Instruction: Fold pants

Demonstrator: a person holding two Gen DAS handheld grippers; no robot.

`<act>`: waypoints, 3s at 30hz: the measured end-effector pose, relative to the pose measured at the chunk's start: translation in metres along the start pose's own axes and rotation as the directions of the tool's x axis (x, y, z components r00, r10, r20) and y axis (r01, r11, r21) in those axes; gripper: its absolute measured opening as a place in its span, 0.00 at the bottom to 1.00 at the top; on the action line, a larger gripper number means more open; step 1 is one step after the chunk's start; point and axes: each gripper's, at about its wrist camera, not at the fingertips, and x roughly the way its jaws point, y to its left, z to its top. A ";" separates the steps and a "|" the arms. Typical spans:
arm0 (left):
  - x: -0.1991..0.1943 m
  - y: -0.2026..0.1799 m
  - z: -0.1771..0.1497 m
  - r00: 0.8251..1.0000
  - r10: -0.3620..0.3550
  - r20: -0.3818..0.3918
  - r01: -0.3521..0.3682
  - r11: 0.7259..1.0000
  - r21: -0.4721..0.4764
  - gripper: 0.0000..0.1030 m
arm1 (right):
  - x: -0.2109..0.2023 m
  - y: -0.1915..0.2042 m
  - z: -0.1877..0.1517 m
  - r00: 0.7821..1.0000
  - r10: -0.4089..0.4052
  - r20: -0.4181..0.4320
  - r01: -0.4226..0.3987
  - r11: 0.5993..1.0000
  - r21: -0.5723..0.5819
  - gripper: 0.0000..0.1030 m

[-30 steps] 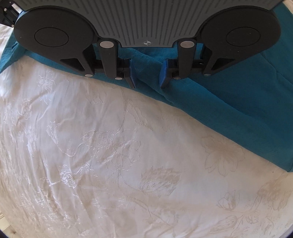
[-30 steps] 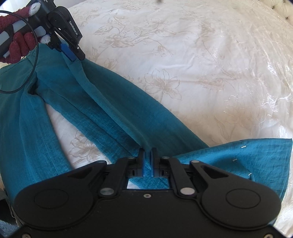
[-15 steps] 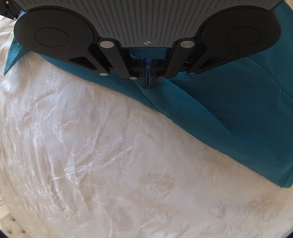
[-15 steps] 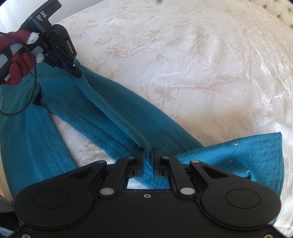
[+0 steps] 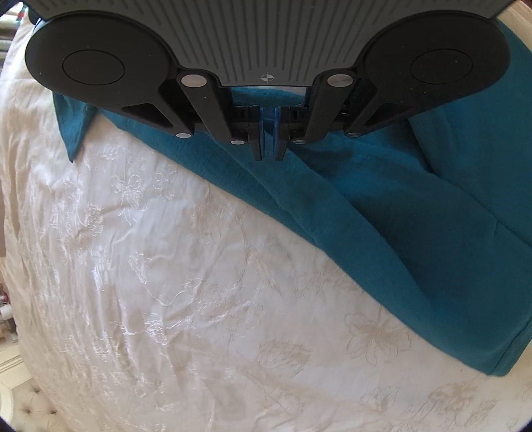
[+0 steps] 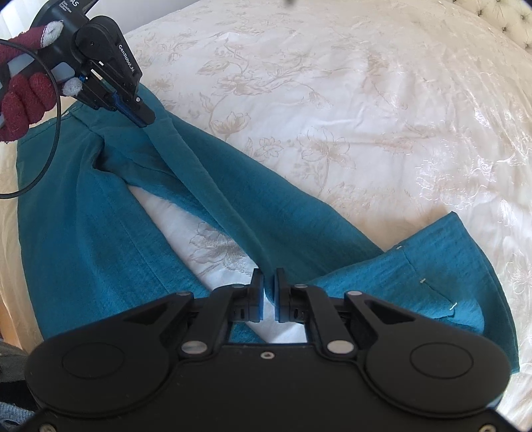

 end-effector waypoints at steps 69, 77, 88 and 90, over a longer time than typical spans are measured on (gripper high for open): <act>0.043 0.042 -0.058 1.000 0.018 0.020 -0.016 0.995 -0.102 0.04 | -0.034 -0.019 -0.040 0.990 -0.140 0.031 0.116 0.910 0.398 0.47; 0.040 0.042 -0.061 1.000 0.014 0.021 -0.013 0.997 -0.072 0.04 | 0.002 -0.074 0.006 0.945 -0.323 -0.060 0.299 0.770 0.564 0.57; 0.033 0.019 -0.054 1.000 0.023 0.021 -0.022 0.999 -0.043 0.04 | 0.078 -0.118 0.031 0.890 -0.316 -0.328 0.453 0.686 0.569 0.17; 0.028 0.017 -0.052 0.999 0.011 0.040 -0.010 0.999 -0.035 0.03 | 0.070 -0.127 0.026 0.915 -0.272 -0.298 0.402 0.677 0.617 0.09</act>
